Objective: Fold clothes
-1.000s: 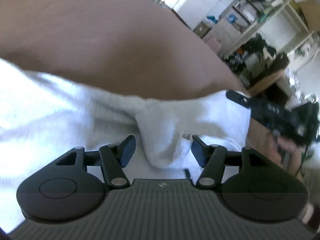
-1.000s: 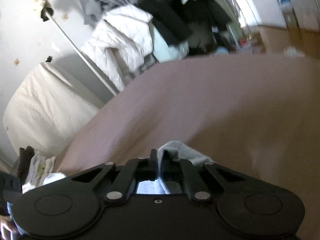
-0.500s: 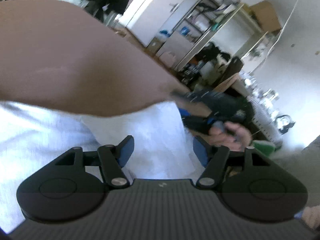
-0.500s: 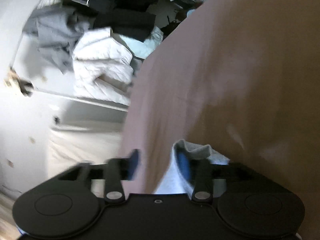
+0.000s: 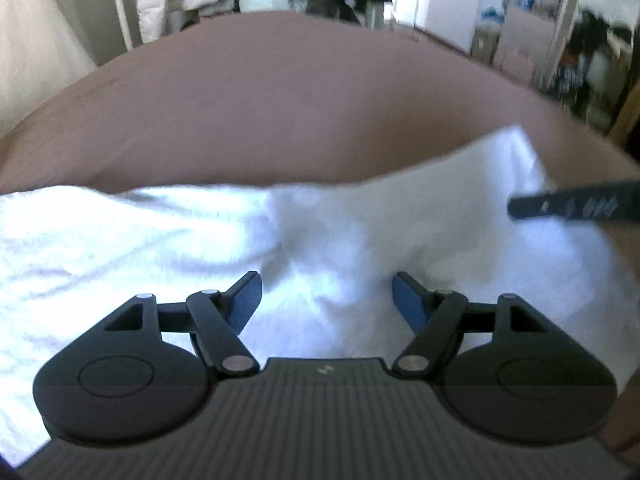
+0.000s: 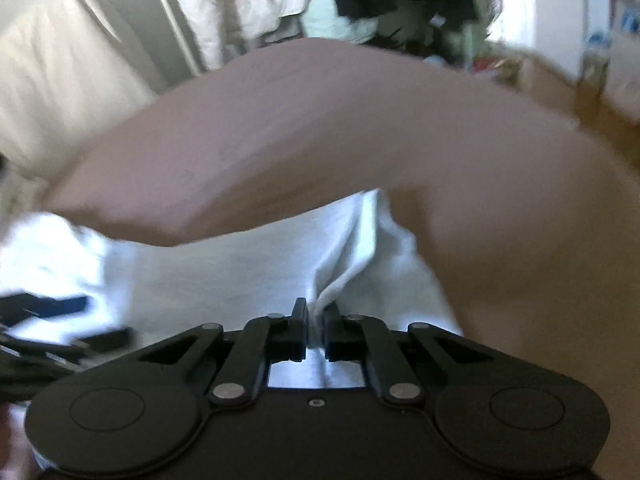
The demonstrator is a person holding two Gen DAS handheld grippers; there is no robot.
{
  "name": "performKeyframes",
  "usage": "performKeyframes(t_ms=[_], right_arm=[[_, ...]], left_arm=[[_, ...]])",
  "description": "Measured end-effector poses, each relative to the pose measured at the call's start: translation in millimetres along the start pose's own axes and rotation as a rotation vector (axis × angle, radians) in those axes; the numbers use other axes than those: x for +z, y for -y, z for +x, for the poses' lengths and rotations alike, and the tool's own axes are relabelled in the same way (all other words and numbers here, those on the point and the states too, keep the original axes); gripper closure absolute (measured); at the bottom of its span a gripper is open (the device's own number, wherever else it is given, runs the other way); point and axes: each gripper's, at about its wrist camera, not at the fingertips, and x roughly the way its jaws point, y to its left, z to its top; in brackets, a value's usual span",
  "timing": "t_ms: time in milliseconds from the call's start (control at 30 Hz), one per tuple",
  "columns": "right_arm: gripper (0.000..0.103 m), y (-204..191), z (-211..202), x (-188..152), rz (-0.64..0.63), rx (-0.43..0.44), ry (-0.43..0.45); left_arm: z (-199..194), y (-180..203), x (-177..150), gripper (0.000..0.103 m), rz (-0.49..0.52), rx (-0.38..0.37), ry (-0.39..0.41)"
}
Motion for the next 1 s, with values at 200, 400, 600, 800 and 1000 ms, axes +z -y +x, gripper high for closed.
performKeyframes(t_ms=[200, 400, 600, 800, 1000], right_arm=[[0.079, 21, 3, 5, 0.053, -0.171, 0.022], [0.065, 33, -21, 8, 0.275, 0.141, 0.175], [0.038, -24, 12, 2, 0.203, 0.627, 0.054], [0.051, -71, 24, -7, -0.008, 0.283, -0.019], [0.032, -23, -64, -26, 0.373, 0.117, 0.068]], left_arm=[[34, -34, 9, 0.013, -0.205, -0.014, -0.146], [-27, -63, 6, 0.015, -0.151, 0.076, -0.098], [-62, -156, -27, 0.015, -0.191, 0.247, -0.174], [-92, -229, -76, 0.014, -0.062, 0.608, -0.161], [-115, -221, -93, 0.015, -0.31, 0.279, 0.015]])
